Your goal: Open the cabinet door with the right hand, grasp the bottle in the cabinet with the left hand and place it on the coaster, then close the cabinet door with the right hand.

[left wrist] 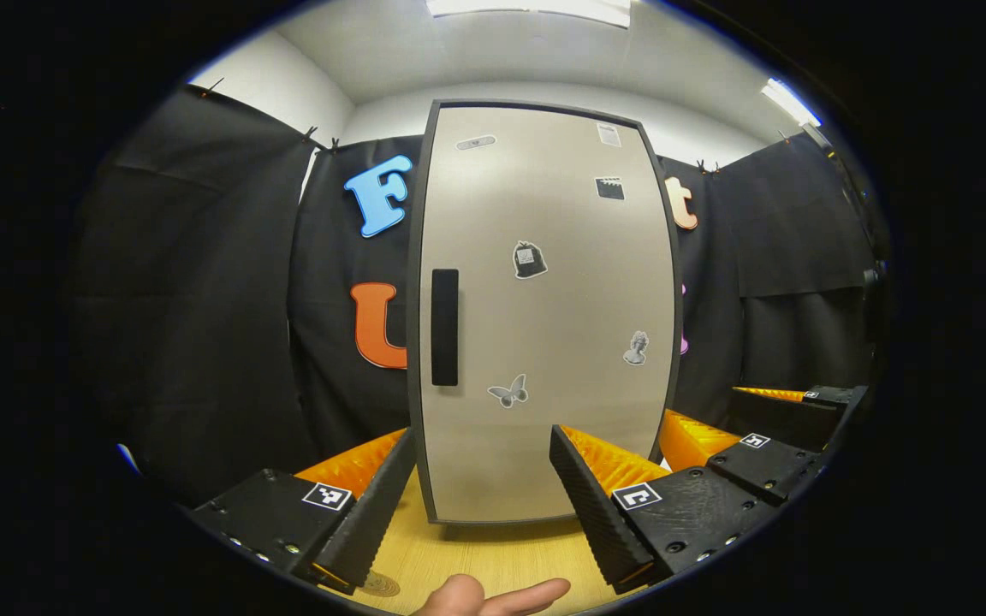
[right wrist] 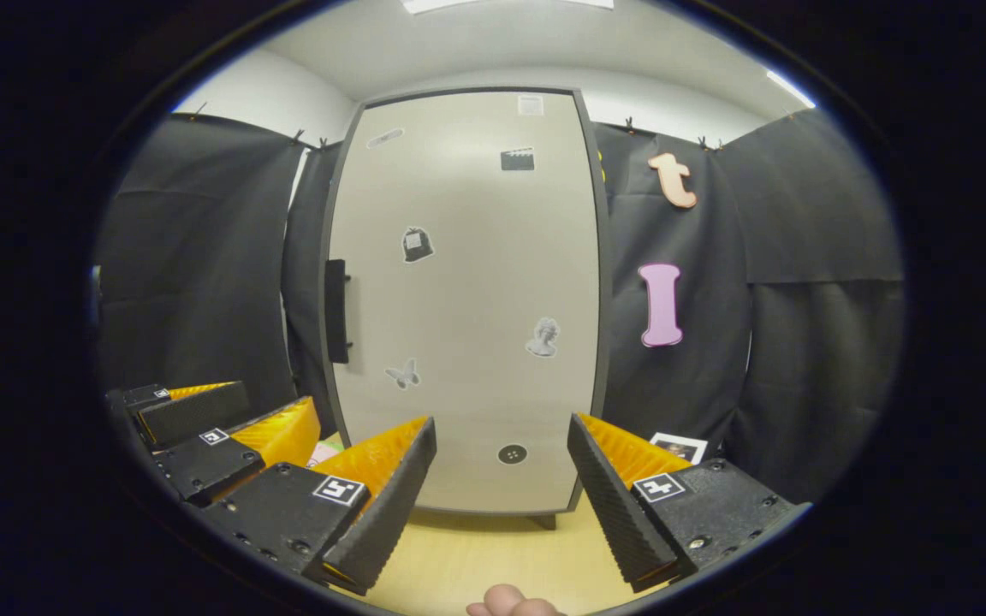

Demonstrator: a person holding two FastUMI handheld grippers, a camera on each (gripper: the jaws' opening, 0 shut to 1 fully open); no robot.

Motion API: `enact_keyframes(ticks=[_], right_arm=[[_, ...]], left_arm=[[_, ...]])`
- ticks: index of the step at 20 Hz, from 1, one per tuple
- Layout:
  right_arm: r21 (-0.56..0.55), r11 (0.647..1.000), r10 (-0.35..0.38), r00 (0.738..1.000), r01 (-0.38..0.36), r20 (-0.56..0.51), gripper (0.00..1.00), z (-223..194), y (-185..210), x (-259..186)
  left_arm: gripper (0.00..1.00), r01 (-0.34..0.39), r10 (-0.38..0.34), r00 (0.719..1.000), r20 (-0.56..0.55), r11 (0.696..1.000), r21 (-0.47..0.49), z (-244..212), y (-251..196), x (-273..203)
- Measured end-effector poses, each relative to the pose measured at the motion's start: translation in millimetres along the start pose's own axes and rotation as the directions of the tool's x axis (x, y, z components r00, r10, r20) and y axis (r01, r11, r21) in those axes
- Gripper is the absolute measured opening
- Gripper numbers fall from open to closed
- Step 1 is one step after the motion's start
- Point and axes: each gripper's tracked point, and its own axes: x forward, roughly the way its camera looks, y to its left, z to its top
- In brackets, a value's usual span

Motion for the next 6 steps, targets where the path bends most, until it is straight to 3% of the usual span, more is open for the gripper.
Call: enact_keyframes(ticks=[2,5,6], right_arm=[[-0.001,1.000,0.000,1.000,0.000,0.018,0.95,2.5,1.1,-1.6],[0.000,1.000,0.007,0.998,-0.007,0.059,0.99,8.1,3.0,-1.9],[0.001,1.000,0.007,0.998,-0.007,0.063,0.95,8.4,2.9,-1.8]], left_arm=[[0.94,0.000,0.000,1.000,-0.001,1.000,-0.007,0.2,-0.4,-1.7],[0.95,-0.006,0.007,1.000,0.008,1.000,-0.011,1.6,2.5,-0.7],[0.94,-0.005,0.006,1.000,0.010,1.000,-0.012,1.8,2.0,0.1]])
